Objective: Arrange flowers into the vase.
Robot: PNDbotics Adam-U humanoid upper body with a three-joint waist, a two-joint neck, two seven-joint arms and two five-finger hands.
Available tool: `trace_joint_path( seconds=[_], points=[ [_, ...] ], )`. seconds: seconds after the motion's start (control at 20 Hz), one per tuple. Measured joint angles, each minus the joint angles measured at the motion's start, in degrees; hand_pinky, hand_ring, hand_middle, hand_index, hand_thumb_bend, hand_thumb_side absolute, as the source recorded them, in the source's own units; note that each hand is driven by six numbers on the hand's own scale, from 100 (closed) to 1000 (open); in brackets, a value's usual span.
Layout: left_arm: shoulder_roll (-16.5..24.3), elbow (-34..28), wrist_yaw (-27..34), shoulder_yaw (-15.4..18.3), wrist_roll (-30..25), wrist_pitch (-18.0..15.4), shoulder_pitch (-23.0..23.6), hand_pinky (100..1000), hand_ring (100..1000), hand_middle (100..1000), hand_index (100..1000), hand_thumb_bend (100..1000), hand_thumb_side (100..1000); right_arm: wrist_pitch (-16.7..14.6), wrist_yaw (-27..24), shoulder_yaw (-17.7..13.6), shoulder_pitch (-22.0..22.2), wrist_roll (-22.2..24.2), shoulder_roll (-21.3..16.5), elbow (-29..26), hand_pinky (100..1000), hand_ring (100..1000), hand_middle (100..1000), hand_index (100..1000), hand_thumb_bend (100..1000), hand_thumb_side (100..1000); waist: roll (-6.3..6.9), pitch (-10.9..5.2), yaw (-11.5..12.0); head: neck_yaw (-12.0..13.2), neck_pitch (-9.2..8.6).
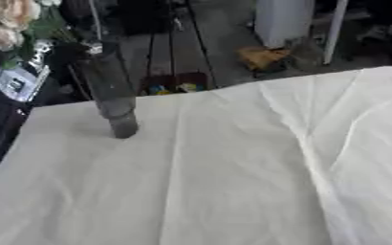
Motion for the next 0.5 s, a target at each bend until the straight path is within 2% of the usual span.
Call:
trace_joint_path(
  seconds=[0.5],
  points=[
    [0.4, 0.4, 0.1, -0.2, -1.9, -0.2, 0.1, 818, 740, 803, 744, 851, 532, 0.0, 0.0, 0.0, 0.0, 0.0, 0.0, 0.0, 799, 764, 670, 854, 100, 893, -0.07, 0.00, 0.0, -0.2, 0.00]
  ],
)
